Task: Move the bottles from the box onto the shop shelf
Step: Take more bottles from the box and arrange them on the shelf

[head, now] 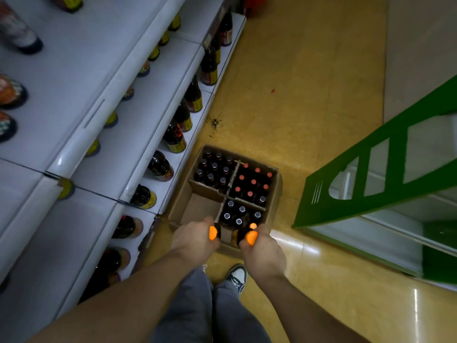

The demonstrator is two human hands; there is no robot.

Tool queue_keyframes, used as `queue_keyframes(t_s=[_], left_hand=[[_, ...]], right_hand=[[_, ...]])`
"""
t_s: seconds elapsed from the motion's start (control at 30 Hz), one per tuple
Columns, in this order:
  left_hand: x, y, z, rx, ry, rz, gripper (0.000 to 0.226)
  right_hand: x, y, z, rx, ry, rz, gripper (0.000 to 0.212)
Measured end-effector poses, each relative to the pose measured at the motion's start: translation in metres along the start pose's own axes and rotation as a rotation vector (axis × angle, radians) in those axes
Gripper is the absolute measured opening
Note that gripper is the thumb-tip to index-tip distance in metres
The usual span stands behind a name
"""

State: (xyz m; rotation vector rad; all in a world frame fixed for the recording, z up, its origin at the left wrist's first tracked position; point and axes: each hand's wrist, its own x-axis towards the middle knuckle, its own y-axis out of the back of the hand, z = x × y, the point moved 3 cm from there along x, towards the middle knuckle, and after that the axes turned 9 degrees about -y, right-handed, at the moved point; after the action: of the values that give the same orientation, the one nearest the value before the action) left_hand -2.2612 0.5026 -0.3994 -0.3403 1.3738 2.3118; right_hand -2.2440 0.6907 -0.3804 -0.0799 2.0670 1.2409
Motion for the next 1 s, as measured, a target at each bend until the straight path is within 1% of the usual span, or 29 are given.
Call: queue_keyframes(t_s=[0.3, 0.47, 0.53, 0.7, 1.0], left_hand=[[-0.034, 0.049, 0.025, 0.022, -0.007, 0.076, 0.026], [-0.053, 0.079, 0.043, 0.054, -0.011, 0.108, 0.027], [-0.057, 0.090, 0.050, 0.067, -0.019, 0.120, 0.028], [-0.065, 0.117, 0.065, 0.090, -0.028, 0.175, 0.026], [-0.077, 0.155, 0.077, -0.044, 0.029, 0.318, 0.025]], right_hand=[[-0.042, 0.044, -0.014, 0.070, 0.052, 0.045, 0.028], [-0.062, 0.076, -0.020, 0.064, 0.146, 0.104, 0.026], [-0.067, 0.089, -0.025, 0.050, 0.197, 0.125, 0.031], [-0.079, 0.114, -0.038, 0.027, 0.268, 0.155, 0.024], [-0.092, 0.146, -0.064, 0.066, 0.346, 0.198, 0.023]])
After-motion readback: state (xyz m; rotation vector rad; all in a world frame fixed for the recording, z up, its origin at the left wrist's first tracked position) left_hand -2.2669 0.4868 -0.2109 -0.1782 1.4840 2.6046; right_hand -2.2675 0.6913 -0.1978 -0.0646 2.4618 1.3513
